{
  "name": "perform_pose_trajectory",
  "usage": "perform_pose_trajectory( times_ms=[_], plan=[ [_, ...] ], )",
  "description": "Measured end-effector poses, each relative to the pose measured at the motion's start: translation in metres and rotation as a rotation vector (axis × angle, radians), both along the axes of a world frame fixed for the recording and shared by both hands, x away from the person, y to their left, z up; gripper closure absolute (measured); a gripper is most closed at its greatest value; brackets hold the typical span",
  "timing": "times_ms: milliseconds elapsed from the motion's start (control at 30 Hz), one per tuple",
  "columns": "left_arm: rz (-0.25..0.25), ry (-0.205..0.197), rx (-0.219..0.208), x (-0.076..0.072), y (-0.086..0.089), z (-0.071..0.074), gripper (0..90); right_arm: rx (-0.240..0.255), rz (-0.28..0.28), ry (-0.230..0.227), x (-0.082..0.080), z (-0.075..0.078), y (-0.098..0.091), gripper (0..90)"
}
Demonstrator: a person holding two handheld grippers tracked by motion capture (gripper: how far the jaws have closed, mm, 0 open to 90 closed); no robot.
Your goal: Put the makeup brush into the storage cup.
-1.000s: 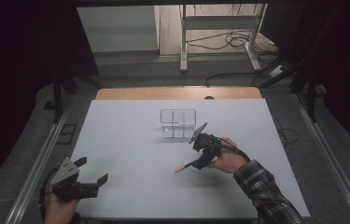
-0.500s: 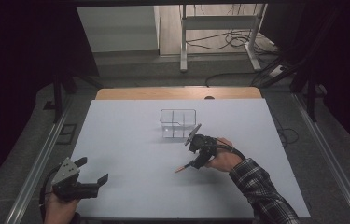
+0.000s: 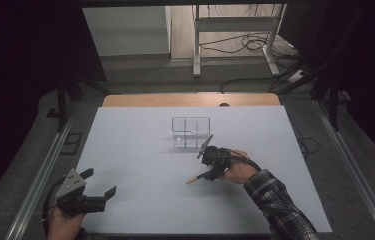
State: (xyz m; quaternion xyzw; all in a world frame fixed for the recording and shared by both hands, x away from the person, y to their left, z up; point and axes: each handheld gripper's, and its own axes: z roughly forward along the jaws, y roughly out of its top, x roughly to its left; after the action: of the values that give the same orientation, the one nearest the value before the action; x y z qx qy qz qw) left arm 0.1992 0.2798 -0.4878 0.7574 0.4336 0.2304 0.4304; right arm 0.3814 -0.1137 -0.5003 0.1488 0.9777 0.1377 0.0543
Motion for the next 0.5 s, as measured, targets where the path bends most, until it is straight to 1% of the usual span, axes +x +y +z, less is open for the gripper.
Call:
perform_pose_trajectory(
  times_ms=[67, 100, 133, 167, 200, 233, 267, 400, 433, 467, 500],
  plan=[
    [0.0, 0.001, 0.002, 0.0, -0.0001, 0.0, 1.5, 0.003, 0.004, 0.024, 0.0014, 0.0002, 0.0001, 51.9],
    [-0.001, 0.001, 0.005, 0.0, -0.0001, 0.0001, 1.5, 0.009, 0.005, 0.045, 0.0024, 0.0, 0.0001, 53.9],
    [-0.001, 0.001, 0.005, 0.0, -0.0001, 0.0001, 1.5, 0.009, 0.005, 0.045, 0.0024, 0.0, 0.0001, 53.9],
    [-0.003, 0.002, 0.007, -0.0001, -0.0001, 0.0002, 1.5, 0.004, 0.004, 0.05, 0.0037, 0.0007, 0.0, 61.2],
    [-0.003, 0.002, 0.007, -0.0001, -0.0001, 0.0002, 1.5, 0.004, 0.004, 0.05, 0.0037, 0.0007, 0.0, 61.2],
    [-0.004, 0.002, 0.009, -0.0001, -0.0003, 0.0001, 1.5, -0.005, -0.003, 0.059, 0.006, 0.0017, 0.0002, 73.7],
    [-0.004, 0.002, 0.01, -0.0002, -0.0004, 0.0001, 1.5, -0.01, 0.004, 0.072, 0.0074, 0.0021, 0.0001, 82.1],
    [-0.004, 0.001, 0.012, -0.0004, -0.0006, 0.0001, 1.5, -0.017, -0.005, 0.086, 0.0079, 0.0025, 0.0008, 83.5],
    [-0.004, 0.002, 0.014, -0.0005, -0.0007, -0.0001, 1.5, -0.018, -0.024, 0.097, 0.0089, 0.0027, 0.0014, 83.6],
    [-0.004, 0.002, 0.014, -0.0005, -0.0007, -0.0001, 1.5, -0.018, -0.024, 0.097, 0.0089, 0.0027, 0.0014, 83.6],
    [-0.004, 0.001, 0.016, -0.0006, -0.0009, -0.0001, 1.5, -0.017, -0.037, 0.103, 0.0093, 0.0028, 0.0013, 83.7]
  ],
)
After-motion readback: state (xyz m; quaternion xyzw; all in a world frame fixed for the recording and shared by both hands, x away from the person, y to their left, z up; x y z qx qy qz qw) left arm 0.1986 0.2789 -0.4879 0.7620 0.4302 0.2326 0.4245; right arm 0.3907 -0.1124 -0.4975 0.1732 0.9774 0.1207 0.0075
